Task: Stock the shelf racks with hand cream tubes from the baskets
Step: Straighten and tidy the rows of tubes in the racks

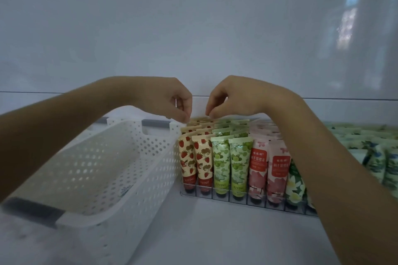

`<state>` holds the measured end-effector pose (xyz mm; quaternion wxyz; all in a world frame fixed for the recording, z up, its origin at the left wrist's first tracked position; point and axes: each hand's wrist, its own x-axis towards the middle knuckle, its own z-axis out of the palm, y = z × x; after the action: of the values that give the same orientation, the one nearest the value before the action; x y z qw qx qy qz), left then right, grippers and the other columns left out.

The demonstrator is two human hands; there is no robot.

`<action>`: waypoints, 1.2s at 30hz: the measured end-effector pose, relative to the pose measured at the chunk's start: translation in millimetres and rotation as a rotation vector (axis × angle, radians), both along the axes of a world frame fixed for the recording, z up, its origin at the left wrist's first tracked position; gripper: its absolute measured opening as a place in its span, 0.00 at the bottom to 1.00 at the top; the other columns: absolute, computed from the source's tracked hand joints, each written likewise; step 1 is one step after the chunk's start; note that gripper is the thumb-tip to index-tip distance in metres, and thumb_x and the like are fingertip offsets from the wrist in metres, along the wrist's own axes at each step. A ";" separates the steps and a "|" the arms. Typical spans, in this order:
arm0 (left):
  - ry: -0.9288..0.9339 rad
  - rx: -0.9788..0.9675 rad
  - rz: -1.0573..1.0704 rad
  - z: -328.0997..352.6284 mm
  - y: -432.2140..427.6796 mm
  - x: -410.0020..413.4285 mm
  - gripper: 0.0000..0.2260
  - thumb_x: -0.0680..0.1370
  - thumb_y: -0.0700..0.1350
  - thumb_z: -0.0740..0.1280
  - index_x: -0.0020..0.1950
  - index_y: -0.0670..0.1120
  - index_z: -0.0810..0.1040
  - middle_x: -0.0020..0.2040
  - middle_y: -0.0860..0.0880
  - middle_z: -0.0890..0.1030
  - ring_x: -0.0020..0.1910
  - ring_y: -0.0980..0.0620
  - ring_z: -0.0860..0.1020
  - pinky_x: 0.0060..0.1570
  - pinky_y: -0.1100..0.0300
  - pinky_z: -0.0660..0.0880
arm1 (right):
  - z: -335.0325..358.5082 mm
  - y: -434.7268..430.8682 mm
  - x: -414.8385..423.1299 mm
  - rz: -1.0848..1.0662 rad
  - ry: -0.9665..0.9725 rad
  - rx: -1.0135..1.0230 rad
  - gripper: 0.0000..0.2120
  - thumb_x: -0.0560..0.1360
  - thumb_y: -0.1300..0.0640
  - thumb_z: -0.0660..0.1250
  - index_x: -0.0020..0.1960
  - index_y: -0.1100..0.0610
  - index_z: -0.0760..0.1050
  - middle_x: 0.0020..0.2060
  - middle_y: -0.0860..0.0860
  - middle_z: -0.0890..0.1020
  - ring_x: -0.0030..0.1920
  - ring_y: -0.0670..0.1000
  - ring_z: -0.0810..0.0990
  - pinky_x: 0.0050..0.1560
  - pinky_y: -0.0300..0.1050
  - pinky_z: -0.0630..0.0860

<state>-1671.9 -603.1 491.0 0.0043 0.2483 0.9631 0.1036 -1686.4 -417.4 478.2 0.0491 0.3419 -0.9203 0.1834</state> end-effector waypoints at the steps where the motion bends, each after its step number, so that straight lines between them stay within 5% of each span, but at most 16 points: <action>1: -0.050 0.009 0.001 -0.1 0.5 3.6 0.02 0.71 0.48 0.71 0.38 0.52 0.80 0.33 0.59 0.81 0.30 0.64 0.75 0.32 0.74 0.70 | -0.2 -1.6 2.1 0.020 -0.009 0.011 0.03 0.72 0.55 0.69 0.43 0.49 0.80 0.40 0.41 0.80 0.43 0.41 0.77 0.43 0.33 0.71; 11: -0.129 -0.153 0.060 -6.6 10.3 10.3 0.01 0.73 0.47 0.70 0.43 0.53 0.79 0.38 0.57 0.81 0.29 0.65 0.76 0.29 0.78 0.68 | -3.6 -10.0 11.9 0.051 -0.103 0.140 0.06 0.68 0.49 0.72 0.42 0.49 0.81 0.44 0.49 0.83 0.47 0.50 0.80 0.50 0.45 0.76; 22: -0.129 -0.175 0.026 -8.5 5.7 8.1 0.05 0.74 0.42 0.69 0.42 0.52 0.78 0.39 0.57 0.79 0.27 0.65 0.75 0.27 0.77 0.67 | -3.5 -11.3 11.8 0.054 -0.119 0.142 0.04 0.69 0.50 0.72 0.41 0.50 0.81 0.40 0.47 0.83 0.41 0.46 0.77 0.46 0.41 0.73; 27: -0.122 -0.129 0.038 0.8 1.6 8.9 0.03 0.73 0.45 0.69 0.45 0.53 0.79 0.42 0.57 0.81 0.30 0.65 0.77 0.32 0.78 0.69 | 1.6 1.3 3.0 0.028 -0.059 0.007 0.01 0.72 0.52 0.70 0.42 0.47 0.80 0.37 0.41 0.81 0.34 0.42 0.75 0.34 0.34 0.69; 32: 0.067 -0.099 0.074 -0.8 1.9 -3.7 0.05 0.76 0.44 0.65 0.45 0.54 0.78 0.41 0.60 0.80 0.30 0.67 0.77 0.33 0.81 0.67 | -4.5 0.7 -3.5 -0.005 -0.029 -0.002 0.02 0.71 0.53 0.70 0.44 0.49 0.81 0.40 0.41 0.80 0.40 0.41 0.76 0.40 0.34 0.70; 36: 0.032 -0.123 0.066 -9.8 5.4 -11.7 0.05 0.75 0.44 0.67 0.47 0.51 0.81 0.40 0.60 0.80 0.30 0.65 0.77 0.33 0.80 0.67 | -11.2 -12.3 -2.2 0.004 -0.046 0.040 0.02 0.71 0.53 0.70 0.42 0.50 0.81 0.39 0.43 0.81 0.40 0.42 0.76 0.43 0.36 0.72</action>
<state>-1683.6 -597.7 481.2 0.0008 0.2175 0.9752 0.0401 -1688.6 -429.6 467.1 0.0207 0.3405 -0.9240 0.1726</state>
